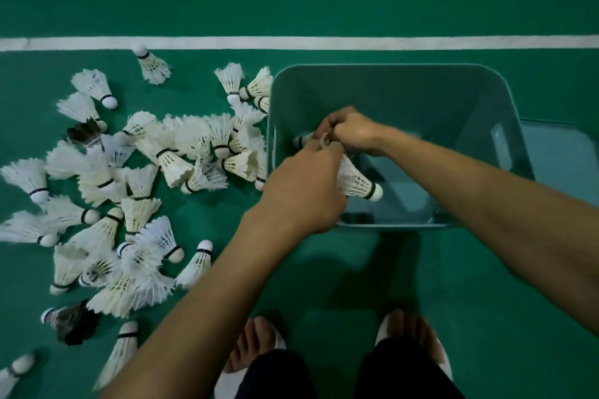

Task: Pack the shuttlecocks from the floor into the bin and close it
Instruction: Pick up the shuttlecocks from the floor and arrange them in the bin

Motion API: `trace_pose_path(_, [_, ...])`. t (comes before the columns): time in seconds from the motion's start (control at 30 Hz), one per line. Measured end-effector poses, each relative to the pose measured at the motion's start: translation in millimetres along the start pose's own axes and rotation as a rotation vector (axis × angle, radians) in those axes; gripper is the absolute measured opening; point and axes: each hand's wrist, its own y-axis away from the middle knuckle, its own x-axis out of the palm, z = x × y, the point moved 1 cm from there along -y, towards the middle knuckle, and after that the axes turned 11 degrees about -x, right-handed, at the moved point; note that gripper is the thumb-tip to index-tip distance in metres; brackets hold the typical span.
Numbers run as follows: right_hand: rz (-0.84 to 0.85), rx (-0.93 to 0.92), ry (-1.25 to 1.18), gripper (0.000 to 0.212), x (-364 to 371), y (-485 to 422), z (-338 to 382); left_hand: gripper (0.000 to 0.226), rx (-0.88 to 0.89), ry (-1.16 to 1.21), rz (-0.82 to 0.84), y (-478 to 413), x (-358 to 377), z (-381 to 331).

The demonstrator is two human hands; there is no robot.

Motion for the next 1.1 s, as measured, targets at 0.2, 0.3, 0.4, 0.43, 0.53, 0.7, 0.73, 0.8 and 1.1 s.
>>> trace_pose_path(0.2, [-0.020,-0.030,-0.096,0.043,-41,26,4,0.015,-0.128,0.009,0.164,-44,17,-1])
trace_pose_path(0.3, [0.110,-0.176,-0.025,0.041,-55,60,10,0.015,-0.157,0.071,0.227,-59,20,-1])
trace_pose_path(0.4, [0.327,-0.181,0.023,0.058,-51,86,6,0.034,-0.215,0.277,0.343,-62,20,-4])
trace_pose_path(0.43, [0.319,-0.179,0.045,0.058,-48,90,4,0.038,-0.237,0.337,0.387,-59,20,-5])
trace_pose_path(0.53, [0.259,-0.187,0.116,0.048,-37,97,-1,0.032,-0.243,0.406,0.400,-50,20,-6])
trace_pose_path(0.7, [0.253,-0.135,0.068,0.029,-30,104,-3,0.031,-0.211,0.329,0.362,-33,22,-10])
trace_pose_path(0.73, [0.264,-0.113,0.069,0.028,-30,105,-3,0.031,-0.216,0.309,0.347,-31,23,-10])
trace_pose_path(0.8, [0.301,-0.075,0.072,0.030,-29,104,-4,0.034,-0.216,0.288,0.325,-29,21,-9])
trace_pose_path(1.1, [0.269,0.153,0.263,0.007,-51,76,-26,0.052,-0.360,0.227,0.113,-42,10,2])
